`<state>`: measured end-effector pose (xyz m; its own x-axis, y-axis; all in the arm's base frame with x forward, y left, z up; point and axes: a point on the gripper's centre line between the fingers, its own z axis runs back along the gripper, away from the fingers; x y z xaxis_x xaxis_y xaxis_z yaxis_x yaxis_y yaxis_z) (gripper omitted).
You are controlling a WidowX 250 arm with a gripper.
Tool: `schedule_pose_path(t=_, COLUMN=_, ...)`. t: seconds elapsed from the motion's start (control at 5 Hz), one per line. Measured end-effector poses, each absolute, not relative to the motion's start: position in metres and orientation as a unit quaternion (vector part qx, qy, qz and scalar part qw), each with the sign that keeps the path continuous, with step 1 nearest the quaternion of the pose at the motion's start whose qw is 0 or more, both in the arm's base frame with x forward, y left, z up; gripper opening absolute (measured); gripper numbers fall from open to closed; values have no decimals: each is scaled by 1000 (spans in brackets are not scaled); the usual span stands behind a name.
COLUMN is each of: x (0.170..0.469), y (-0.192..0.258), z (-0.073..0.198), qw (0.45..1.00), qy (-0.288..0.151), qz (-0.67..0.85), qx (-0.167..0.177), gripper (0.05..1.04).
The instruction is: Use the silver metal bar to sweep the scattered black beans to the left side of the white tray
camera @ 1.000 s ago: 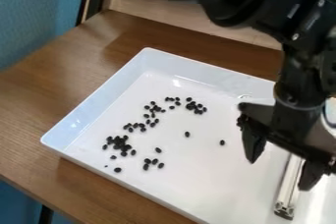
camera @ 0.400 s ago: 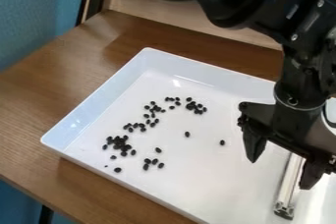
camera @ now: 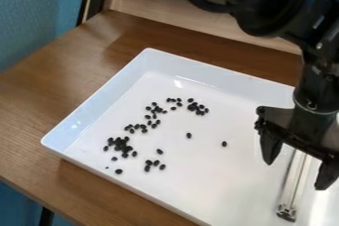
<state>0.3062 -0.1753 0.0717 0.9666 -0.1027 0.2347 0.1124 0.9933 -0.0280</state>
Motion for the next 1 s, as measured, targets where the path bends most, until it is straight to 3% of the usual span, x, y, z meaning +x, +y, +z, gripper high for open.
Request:
schedule_pose_path(t=0.4, x=313, y=-183, z=58, qw=993, qy=-102, qz=-54, qx=-24, gripper=941)
schedule_pose_path(t=0.8, x=316, y=-184, z=47, qw=995, qy=-88, qz=-36, qx=-26, gripper=381)
schedule_pose_path(t=1.0, x=316, y=-183, z=46, qw=995, qy=-89, qz=-29, qx=-26, gripper=370)
